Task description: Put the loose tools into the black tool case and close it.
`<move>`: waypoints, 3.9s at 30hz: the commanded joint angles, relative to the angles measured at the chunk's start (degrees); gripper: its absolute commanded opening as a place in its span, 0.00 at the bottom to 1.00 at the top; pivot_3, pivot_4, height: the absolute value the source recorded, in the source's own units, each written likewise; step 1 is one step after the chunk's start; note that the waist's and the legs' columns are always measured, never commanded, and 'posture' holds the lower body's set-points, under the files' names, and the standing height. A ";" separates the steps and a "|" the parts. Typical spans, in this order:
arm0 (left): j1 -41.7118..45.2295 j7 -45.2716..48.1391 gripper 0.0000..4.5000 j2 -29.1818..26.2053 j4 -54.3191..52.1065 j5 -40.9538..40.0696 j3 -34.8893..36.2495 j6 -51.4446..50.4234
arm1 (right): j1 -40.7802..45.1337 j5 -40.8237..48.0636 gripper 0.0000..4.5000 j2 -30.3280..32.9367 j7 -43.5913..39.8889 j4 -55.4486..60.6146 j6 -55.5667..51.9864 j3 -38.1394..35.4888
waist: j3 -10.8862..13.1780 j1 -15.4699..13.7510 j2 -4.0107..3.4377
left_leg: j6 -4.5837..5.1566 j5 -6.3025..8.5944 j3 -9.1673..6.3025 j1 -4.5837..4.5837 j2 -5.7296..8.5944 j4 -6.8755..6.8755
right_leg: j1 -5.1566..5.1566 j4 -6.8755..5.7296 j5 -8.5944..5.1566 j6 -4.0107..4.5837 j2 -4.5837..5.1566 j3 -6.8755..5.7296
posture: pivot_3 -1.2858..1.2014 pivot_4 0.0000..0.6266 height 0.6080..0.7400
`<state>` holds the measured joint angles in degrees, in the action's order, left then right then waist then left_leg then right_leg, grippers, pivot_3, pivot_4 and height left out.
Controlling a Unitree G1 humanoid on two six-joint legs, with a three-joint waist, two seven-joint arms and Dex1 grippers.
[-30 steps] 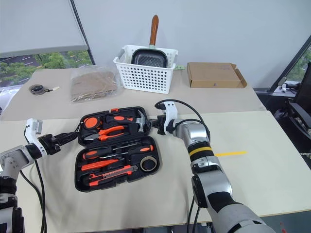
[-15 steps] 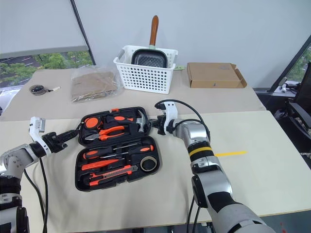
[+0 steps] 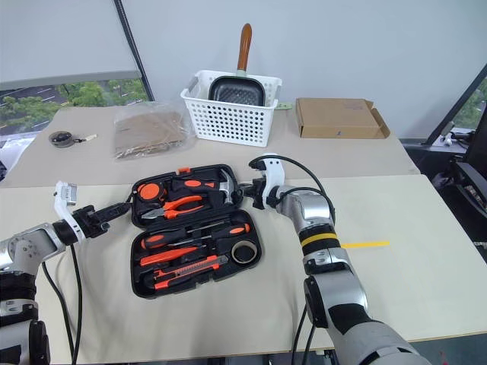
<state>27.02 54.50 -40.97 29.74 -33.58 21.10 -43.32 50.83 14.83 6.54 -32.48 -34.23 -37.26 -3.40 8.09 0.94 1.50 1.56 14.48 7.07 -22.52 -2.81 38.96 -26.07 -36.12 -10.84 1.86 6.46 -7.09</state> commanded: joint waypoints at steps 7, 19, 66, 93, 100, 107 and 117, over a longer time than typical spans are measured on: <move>5.63 -3.67 0.00 5.90 -4.23 0.70 -0.47 8.25 | -0.39 3.90 0.00 1.08 -2.47 8.98 11.11 -4.69 | 0.01 -0.06 0.02 | 0.01 -0.02 -0.08 -0.30 0.00 0.01 | -0.10 -0.06 0.08 0.06 -0.04 -0.12 | 0.52 0.24 0.70; 13.45 -6.70 0.00 8.81 4.24 10.06 -4.65 26.98 | -12.19 3.38 0.00 1.01 -7.06 14.48 27.03 -3.86 | 0.03 0.49 0.05 | 0.02 -0.02 -0.05 -0.32 0.03 -0.01 | -0.11 0.01 0.07 0.02 -0.15 -0.10 | 0.52 0.24 0.70; -13.57 -20.99 0.88 9.90 -6.97 27.38 -9.99 75.77 | -18.01 -8.88 0.00 12.35 -26.06 -15.36 95.08 5.26 | 0.02 0.05 0.04 | 0.46 0.24 0.22 0.44 -0.08 0.03 | 0.27 -0.06 0.04 -0.04 0.00 0.11 | 0.52 0.24 0.70; 4.71 -4.10 1.00 0.58 7.52 1.51 4.66 43.54 | -43.70 17.94 0.74 30.25 -32.16 50.42 13.46 15.04 | 0.06 -1.83 0.22 | 0.56 0.39 -0.35 0.58 -0.12 0.14 | 0.81 0.16 -0.29 -0.25 0.06 -0.21 | 0.52 0.24 0.70; 9.67 4.35 1.00 6.49 0.70 3.29 -4.35 42.72 | -42.44 28.94 0.74 23.14 -24.24 52.30 -4.31 13.67 | 0.08 -1.46 0.33 | 0.67 0.41 -0.30 0.49 -0.10 0.12 | 0.79 0.23 -0.28 -0.25 -0.05 -0.18 | 0.52 0.24 0.70; 9.18 8.33 1.00 10.50 -0.89 8.59 -12.13 45.66 | -42.43 34.53 0.74 19.96 -19.56 55.13 -12.78 13.01 | 0.09 -1.47 0.34 | 0.69 0.42 -0.31 0.47 -0.09 0.21 | 0.80 0.24 -0.27 -0.28 -0.06 -0.16 | 0.52 0.24 0.70; 9.15 8.60 1.00 11.35 5.92 14.78 -14.98 50.20 | -40.65 36.21 0.74 17.45 -16.61 54.01 -16.12 13.11 | 0.08 -1.60 0.34 | 0.77 0.46 -0.38 0.38 -0.06 0.21 | 0.79 0.32 -0.27 -0.29 -0.04 -0.21 | 0.52 0.24 0.70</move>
<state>35.72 63.51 -29.60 34.82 -19.16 5.71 6.26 9.07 50.75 24.63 -49.65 19.33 -53.58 10.15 8.17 -0.67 1.84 2.34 14.95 6.70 -22.12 -2.87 39.17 -25.28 -35.80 -11.11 1.56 6.43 -7.29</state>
